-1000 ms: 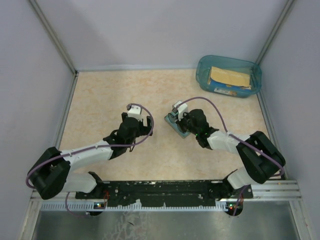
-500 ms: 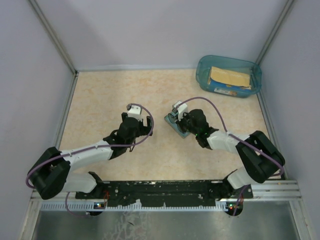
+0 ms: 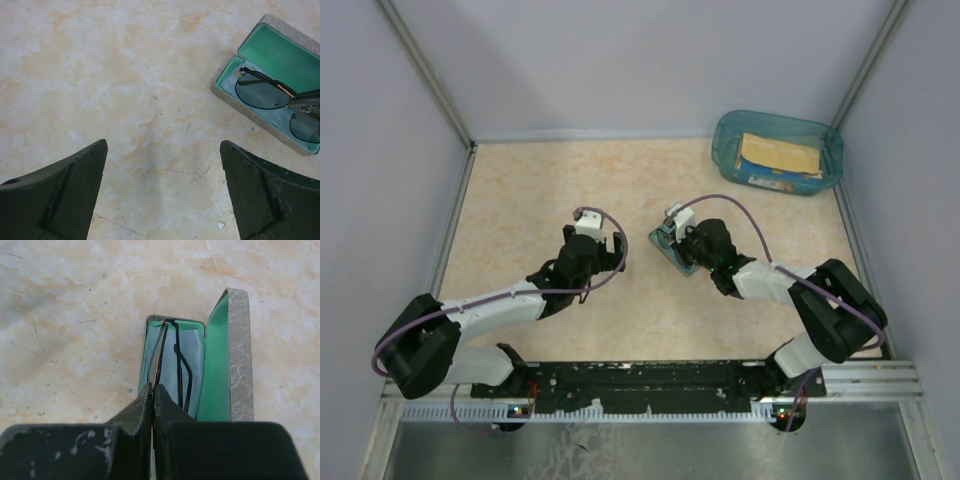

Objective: Organize the sunglasses
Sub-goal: Place the sunglasses in the sunglasses case.

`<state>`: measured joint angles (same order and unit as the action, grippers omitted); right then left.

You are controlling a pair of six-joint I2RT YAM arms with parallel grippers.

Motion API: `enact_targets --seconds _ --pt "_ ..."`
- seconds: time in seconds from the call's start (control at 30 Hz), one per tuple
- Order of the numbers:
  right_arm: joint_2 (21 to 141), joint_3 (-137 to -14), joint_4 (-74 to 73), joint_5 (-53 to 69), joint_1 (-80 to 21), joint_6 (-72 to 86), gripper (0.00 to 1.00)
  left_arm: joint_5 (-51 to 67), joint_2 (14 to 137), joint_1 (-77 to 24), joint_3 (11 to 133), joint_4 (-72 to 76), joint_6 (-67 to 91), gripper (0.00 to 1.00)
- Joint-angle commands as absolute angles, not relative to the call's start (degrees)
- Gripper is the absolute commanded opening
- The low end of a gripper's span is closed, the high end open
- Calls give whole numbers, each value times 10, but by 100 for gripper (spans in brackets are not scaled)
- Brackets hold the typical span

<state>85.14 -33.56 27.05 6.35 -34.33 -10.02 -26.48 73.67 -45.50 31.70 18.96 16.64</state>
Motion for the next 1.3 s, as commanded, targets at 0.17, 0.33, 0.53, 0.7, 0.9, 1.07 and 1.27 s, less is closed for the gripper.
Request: enact_targets --seconds 0.17,0.33,0.53,0.7,0.9,1.07,1.27 --pt "859 -352 302 65 -339 -101 0 -272 729 -453 312 196 163 100" --pt "860 -351 304 65 -340 -99 0 -270 730 -453 312 197 163 100" --pt "861 -350 305 62 -340 -95 1 -271 730 -453 312 197 163 100" --pt "862 -349 304 60 -340 -90 7 -271 729 -453 312 197 163 100" --pt "859 -345 305 59 -340 -85 14 -272 728 -453 311 197 163 100" --pt "859 -346 305 57 -340 -85 16 -272 727 -453 311 197 163 100" --pt "856 -345 303 54 -340 -84 18 -272 727 -453 311 197 163 100"
